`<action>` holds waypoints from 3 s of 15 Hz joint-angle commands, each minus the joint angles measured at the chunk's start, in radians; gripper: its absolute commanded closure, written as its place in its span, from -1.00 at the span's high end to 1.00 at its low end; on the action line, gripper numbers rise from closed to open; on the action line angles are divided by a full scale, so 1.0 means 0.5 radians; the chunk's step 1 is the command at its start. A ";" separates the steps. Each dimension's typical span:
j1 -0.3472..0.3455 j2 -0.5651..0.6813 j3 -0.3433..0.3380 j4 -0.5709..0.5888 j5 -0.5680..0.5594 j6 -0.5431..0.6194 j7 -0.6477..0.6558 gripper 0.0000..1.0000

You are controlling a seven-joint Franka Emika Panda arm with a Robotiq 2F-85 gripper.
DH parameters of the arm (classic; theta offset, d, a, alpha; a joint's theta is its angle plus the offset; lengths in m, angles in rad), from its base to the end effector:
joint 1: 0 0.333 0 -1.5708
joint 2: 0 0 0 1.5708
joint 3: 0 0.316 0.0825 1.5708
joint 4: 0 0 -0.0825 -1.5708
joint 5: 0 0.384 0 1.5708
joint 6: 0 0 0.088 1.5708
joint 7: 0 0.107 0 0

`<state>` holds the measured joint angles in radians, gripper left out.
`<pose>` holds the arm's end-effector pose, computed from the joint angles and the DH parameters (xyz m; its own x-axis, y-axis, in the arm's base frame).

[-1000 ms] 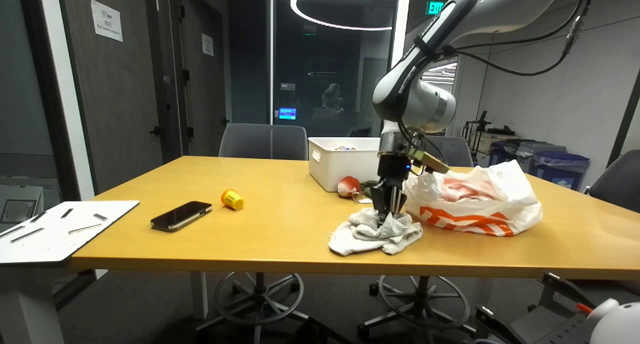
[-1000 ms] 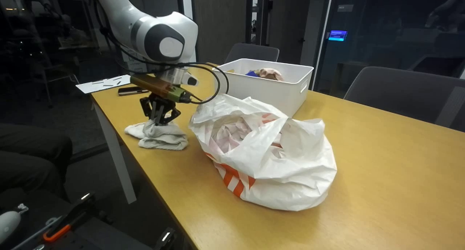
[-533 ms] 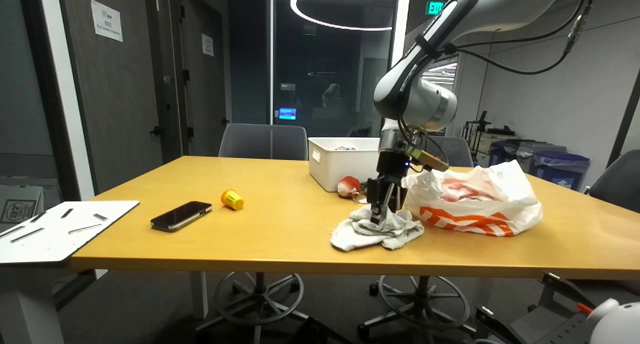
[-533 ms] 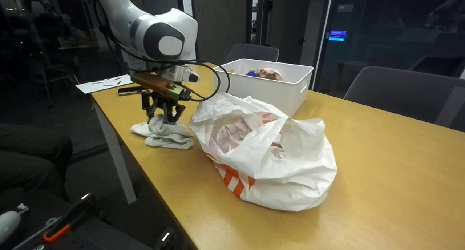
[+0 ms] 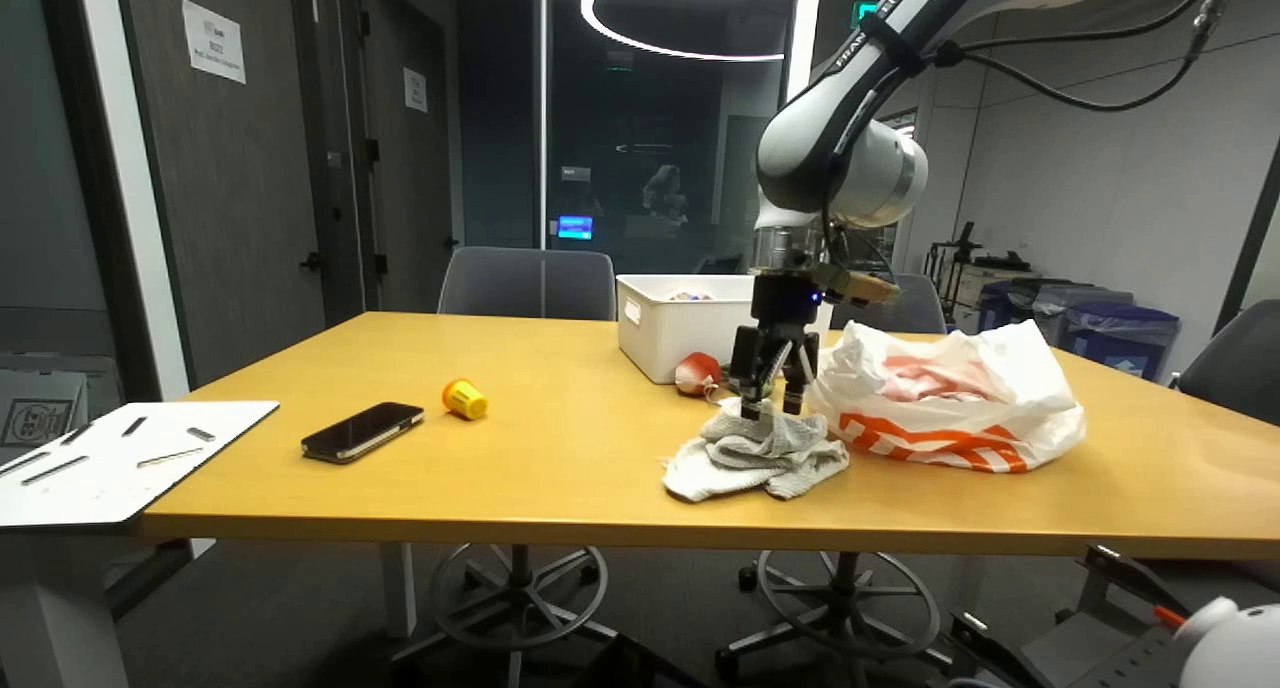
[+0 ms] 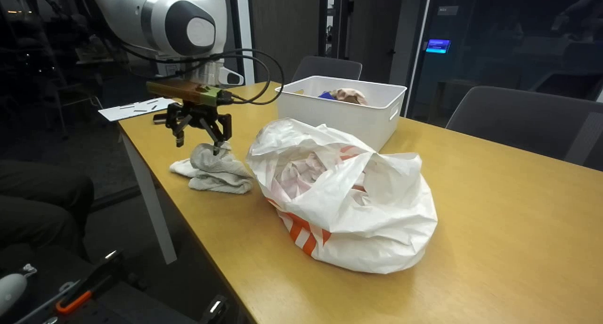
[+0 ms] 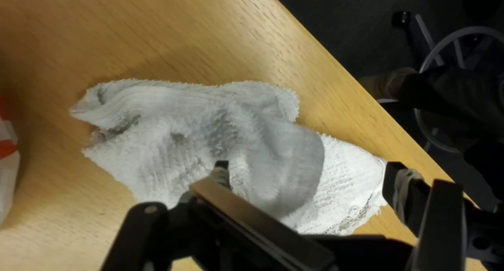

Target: Put the towel and radish in the plastic bag.

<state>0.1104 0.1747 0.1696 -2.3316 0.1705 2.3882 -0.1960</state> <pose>0.4851 0.1422 0.2545 0.9344 0.3425 -0.0976 0.3261 -0.9331 -0.1518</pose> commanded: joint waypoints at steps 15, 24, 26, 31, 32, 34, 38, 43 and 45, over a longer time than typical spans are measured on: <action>0.256 0.433 -0.307 0.055 -1.052 0.550 0.710 0.18; 0.029 0.047 -0.042 -0.031 -0.429 0.574 0.353 -0.97; 0.121 -0.161 -0.155 -0.090 -0.628 0.541 0.565 -1.00; 0.060 -0.711 -0.199 -0.271 -1.209 0.416 1.225 -1.00; 0.016 -0.821 -0.165 -0.313 -1.298 0.365 1.350 -0.99; -0.078 -1.050 -0.079 -0.407 -1.398 0.242 1.560 -1.00; -0.265 -1.434 0.025 -0.595 -1.432 -0.002 1.809 -0.99; -0.621 -1.515 0.093 -0.715 -1.585 -0.111 2.076 -0.99; -0.759 -1.411 0.106 -0.702 -1.721 -0.143 2.239 -0.99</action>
<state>-0.1693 -0.5742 0.1904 -2.6866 -0.5994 2.3326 0.8046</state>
